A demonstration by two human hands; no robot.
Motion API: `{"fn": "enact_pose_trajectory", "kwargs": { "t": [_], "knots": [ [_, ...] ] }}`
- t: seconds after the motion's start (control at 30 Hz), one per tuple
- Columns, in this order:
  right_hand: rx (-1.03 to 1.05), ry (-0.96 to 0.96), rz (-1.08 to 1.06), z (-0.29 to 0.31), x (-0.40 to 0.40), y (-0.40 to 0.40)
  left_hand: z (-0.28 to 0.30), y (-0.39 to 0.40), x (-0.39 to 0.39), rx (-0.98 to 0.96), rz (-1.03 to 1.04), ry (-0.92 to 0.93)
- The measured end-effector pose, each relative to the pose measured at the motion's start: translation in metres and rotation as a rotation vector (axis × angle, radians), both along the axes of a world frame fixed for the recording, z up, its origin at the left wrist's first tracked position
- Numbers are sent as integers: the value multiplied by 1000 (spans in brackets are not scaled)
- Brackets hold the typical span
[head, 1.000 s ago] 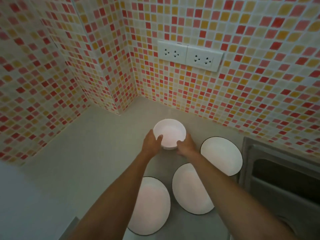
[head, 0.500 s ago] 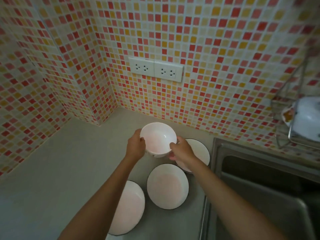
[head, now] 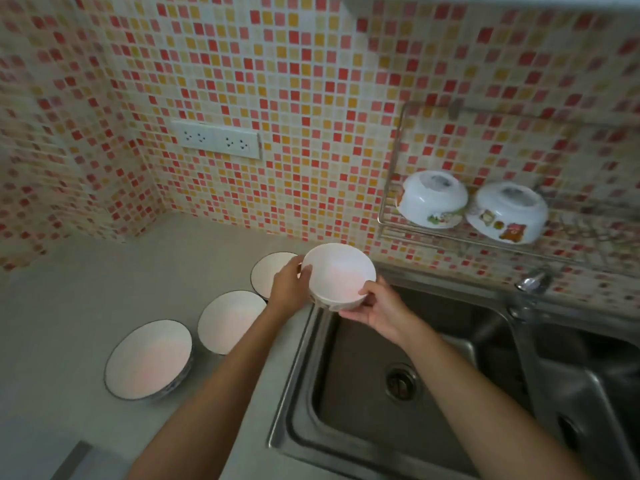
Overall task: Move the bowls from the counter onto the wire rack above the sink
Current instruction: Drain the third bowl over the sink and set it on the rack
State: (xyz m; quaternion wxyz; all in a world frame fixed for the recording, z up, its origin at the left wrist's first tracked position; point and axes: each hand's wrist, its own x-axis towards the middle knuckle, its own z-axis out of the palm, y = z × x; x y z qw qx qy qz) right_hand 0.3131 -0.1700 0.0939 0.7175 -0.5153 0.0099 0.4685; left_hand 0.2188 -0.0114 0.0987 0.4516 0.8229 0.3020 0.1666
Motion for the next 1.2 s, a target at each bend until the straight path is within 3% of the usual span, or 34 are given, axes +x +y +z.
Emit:
{"fn": "enact_pose_trajectory", "kwargs": {
  "t": [0.2,0.57,0.97,1.2],
  "knots": [
    [-89,-31,-104,-24,3,-99,-31,-97,-6,66,-77,-48],
    [-358,-144,-221,-88,-2,-197,-167,-177,-74,410,-381,521],
    [-556,-376,-181,-133,-11,-219,-185,-183,-94,369,-307,519],
    [-680,-730,-59,-156,-28,-221,-187,-182,-95,349,-295,508]
  ]
}}
